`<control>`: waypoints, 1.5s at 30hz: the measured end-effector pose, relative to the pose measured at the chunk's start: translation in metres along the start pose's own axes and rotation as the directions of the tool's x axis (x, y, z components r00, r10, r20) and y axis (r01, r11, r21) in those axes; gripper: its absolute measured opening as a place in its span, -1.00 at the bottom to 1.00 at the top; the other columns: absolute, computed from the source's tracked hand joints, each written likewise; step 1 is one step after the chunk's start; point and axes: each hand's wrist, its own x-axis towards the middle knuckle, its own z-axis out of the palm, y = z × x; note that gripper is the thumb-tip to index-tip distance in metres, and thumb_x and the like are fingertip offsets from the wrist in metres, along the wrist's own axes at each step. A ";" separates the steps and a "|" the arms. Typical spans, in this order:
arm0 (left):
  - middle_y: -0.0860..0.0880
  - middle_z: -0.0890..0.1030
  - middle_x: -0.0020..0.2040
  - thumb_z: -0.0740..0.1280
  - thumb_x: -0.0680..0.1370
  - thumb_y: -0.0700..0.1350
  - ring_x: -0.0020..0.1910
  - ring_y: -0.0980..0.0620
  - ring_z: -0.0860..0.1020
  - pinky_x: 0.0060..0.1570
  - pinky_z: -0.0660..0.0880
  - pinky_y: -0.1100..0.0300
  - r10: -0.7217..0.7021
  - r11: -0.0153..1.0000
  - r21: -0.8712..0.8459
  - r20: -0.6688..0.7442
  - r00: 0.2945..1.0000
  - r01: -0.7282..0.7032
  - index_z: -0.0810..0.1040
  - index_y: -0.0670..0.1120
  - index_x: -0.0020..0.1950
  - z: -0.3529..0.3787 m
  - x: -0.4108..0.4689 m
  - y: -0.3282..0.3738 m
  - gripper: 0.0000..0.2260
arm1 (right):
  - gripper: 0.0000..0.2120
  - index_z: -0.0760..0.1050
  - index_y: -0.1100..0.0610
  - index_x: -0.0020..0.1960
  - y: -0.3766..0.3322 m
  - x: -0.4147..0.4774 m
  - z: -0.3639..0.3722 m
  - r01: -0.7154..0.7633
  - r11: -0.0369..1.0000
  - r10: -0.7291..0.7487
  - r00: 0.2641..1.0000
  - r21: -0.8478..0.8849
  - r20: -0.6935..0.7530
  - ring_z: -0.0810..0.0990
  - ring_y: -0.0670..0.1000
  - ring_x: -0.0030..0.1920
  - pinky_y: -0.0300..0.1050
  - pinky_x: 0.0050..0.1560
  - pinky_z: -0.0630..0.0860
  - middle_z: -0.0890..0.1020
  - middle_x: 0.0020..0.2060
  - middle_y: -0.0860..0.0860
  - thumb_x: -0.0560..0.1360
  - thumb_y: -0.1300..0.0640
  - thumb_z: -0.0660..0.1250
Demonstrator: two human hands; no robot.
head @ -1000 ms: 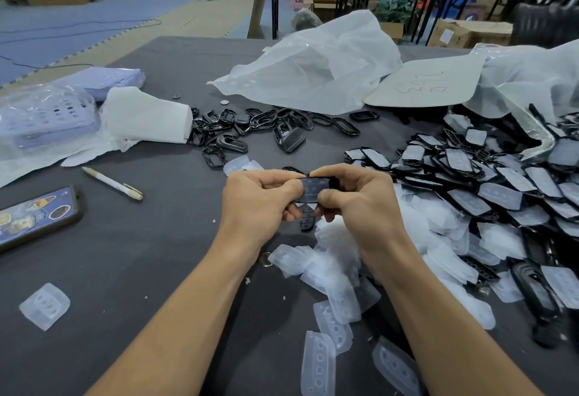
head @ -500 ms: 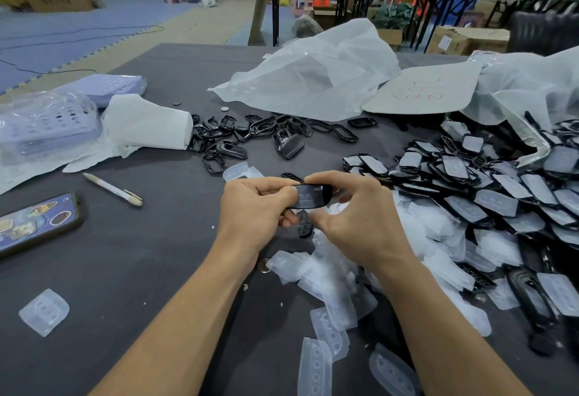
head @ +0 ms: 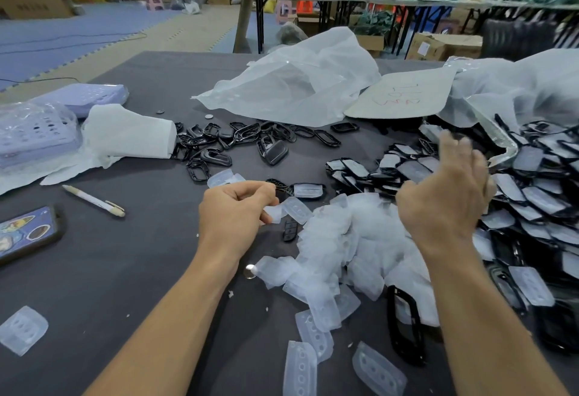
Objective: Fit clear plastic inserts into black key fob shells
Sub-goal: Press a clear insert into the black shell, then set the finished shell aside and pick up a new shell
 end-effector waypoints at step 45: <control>0.10 0.64 -0.10 0.57 0.44 0.02 0.01 0.00 0.60 0.01 0.49 0.07 0.198 0.622 0.720 0.235 0.951 -0.308 0.54 0.04 -0.21 0.050 0.120 0.000 -0.78 | -0.61 0.49 -0.04 0.42 -0.031 -0.050 0.062 0.396 0.889 -0.458 0.786 0.231 0.415 0.28 -0.01 0.50 -0.17 0.48 -0.09 0.54 0.36 -0.11 0.61 0.07 0.21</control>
